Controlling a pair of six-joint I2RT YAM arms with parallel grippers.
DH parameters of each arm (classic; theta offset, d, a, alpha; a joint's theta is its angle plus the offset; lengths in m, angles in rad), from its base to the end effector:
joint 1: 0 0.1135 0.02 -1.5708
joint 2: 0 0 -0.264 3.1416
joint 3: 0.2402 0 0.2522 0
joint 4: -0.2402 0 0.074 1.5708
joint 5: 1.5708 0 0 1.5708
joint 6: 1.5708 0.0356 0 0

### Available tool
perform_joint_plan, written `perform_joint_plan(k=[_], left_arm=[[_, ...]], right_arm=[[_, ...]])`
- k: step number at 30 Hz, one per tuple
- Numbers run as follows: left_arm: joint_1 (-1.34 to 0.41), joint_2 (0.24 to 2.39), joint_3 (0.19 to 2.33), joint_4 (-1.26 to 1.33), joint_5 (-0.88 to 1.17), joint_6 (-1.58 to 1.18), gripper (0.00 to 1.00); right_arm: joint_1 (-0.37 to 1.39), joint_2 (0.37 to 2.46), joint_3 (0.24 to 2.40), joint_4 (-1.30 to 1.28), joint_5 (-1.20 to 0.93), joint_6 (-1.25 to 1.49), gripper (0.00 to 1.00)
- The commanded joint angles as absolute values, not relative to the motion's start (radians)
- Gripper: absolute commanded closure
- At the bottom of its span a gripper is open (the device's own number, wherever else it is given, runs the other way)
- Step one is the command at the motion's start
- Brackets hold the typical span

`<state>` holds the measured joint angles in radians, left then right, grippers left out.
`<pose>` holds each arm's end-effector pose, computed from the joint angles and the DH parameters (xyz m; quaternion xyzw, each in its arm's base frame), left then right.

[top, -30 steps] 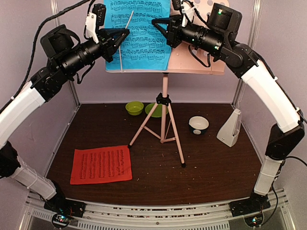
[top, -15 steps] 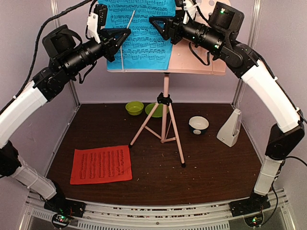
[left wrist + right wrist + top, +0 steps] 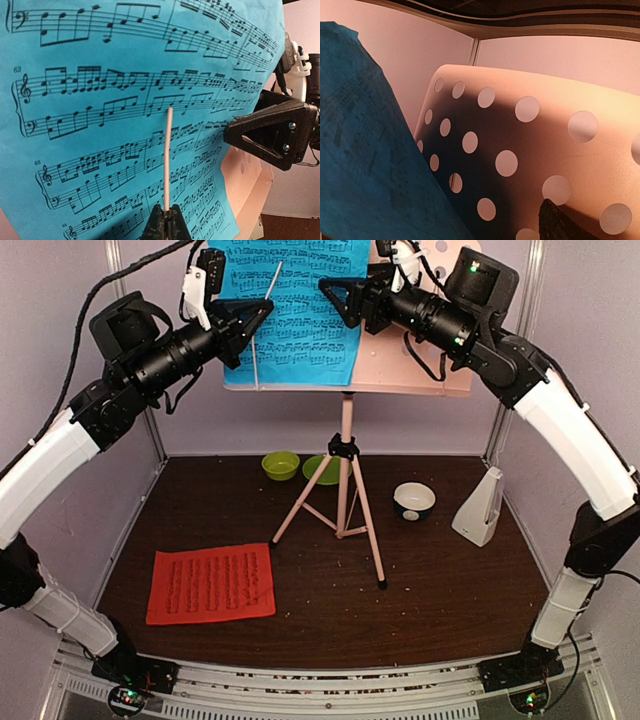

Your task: Set up the instrument practice props

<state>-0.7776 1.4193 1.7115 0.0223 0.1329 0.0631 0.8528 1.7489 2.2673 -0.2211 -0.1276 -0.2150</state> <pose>0.2115 -0.2148 0.5363 0.2883 0.5134 -0.3189 0.7427 0.2297 0.2698 0.5788 -0.3461 0.4847 0.2876 0.7501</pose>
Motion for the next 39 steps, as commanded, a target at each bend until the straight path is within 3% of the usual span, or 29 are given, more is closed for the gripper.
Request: perform_joint_plan(k=[1,5,13,19,30,39], left_arm=[[-0.776,1.435,1.747,0.047,0.142,0.074,1.0],[-0.776,1.44,1.754,0.042,0.141,0.077,1.0],[-0.776,1.446,1.759,0.04,0.15,0.076,1.0],[-0.776,1.45,1.769,0.027,0.153,0.081,1.0],[-0.776,1.452,1.774,0.014,0.133,0.085,1.0],[-0.776,1.45,1.778,0.008,0.134,0.087,0.77]], right_arm=[[0.847,1.673,2.207,-0.192,-0.067,-0.235,0.27],[0.845,1.647,2.161,-0.189,-0.066,-0.244,0.33],[0.845,1.685,2.203,-0.187,-0.126,-0.237,0.76],[0.847,1.718,2.238,-0.177,-0.143,-0.235,0.93],[0.848,1.731,2.236,-0.157,-0.138,-0.23,0.98],[0.847,1.738,2.237,-0.14,-0.114,-0.233,0.93]])
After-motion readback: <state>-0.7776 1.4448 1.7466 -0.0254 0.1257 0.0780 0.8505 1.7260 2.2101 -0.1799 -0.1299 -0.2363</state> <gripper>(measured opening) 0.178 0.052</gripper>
